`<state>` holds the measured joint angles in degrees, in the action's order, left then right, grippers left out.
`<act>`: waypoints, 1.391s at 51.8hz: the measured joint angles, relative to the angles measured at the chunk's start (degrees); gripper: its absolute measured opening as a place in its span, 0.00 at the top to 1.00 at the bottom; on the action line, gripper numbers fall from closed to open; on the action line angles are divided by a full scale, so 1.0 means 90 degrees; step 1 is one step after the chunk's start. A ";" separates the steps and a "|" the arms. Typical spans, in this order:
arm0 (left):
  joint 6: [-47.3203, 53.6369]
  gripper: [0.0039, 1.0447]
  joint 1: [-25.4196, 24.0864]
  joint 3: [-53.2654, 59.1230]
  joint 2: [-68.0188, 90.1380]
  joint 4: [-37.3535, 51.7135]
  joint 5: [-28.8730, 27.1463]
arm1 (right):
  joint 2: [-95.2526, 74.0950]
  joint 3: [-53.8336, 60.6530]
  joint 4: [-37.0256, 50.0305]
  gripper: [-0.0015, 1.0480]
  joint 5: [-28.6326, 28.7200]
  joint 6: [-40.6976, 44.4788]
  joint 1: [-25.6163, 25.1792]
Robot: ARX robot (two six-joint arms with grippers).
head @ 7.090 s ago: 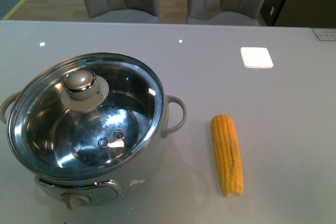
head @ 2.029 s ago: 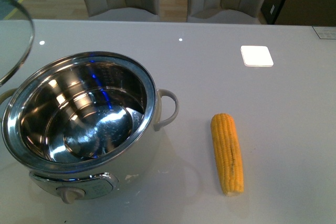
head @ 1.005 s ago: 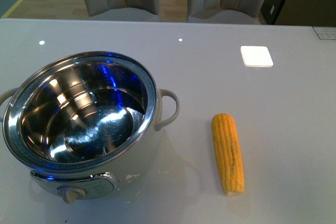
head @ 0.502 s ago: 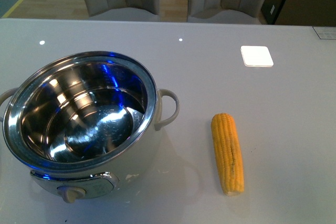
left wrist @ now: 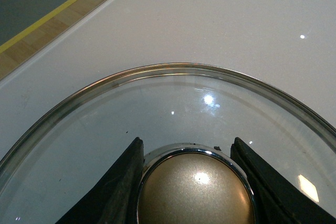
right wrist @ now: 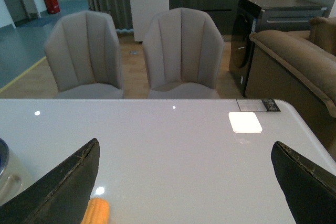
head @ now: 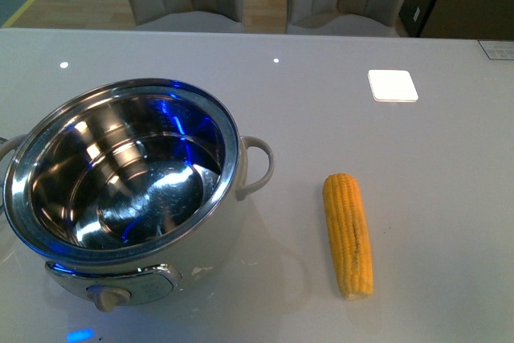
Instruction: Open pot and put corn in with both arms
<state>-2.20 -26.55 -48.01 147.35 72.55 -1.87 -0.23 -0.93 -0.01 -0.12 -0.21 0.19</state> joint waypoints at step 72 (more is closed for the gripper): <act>-0.1132 0.07 -0.0121 0.2072 -0.4702 -0.1003 0.0121 | 0.0000 0.0000 0.0000 0.08 0.0002 0.0000 0.0000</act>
<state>-12.38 -27.64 -29.36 105.03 63.53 -0.78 -0.23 -0.93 -0.01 -0.10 -0.21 0.19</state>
